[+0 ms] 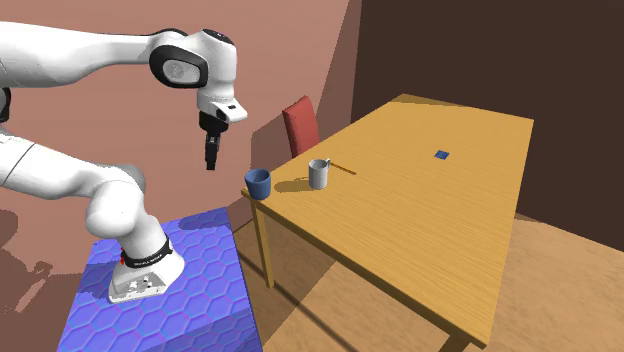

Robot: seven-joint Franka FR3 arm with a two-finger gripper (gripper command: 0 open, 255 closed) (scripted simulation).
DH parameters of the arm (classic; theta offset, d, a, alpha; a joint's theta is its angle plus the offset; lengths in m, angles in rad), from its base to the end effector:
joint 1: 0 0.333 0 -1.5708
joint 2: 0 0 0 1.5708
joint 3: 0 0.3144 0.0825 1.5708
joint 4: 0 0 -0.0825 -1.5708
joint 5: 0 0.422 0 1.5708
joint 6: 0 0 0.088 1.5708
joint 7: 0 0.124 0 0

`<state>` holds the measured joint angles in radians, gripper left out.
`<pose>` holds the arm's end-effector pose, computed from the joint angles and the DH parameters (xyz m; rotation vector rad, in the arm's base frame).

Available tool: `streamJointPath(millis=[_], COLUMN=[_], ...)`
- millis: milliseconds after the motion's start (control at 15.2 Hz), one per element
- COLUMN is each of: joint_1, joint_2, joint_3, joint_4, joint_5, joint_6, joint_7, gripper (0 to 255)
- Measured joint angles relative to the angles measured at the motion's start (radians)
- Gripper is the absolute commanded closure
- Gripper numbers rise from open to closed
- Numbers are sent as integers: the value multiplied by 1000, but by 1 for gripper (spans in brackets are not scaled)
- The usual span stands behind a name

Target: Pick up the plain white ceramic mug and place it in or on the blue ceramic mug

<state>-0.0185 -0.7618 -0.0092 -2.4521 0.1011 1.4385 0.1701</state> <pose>0.3261 0.0043 0.5078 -3.0129 0.2929 0.3941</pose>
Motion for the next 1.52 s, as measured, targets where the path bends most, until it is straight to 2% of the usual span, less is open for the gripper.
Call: streamJointPath(millis=[198, 594, 990, 1518], joint_1=[3, 10, 16, 26], joint_2=[37, 230, 459, 742], joint_3=[6, 17, 31, 49], joint_4=[5, 66, 190, 399], joint_5=[2, -7, -20, -45], joint_6=[39, 204, 347, 470], joint_7=[-1, -21, -32, -31], gripper=[0, 0, 0, 0])
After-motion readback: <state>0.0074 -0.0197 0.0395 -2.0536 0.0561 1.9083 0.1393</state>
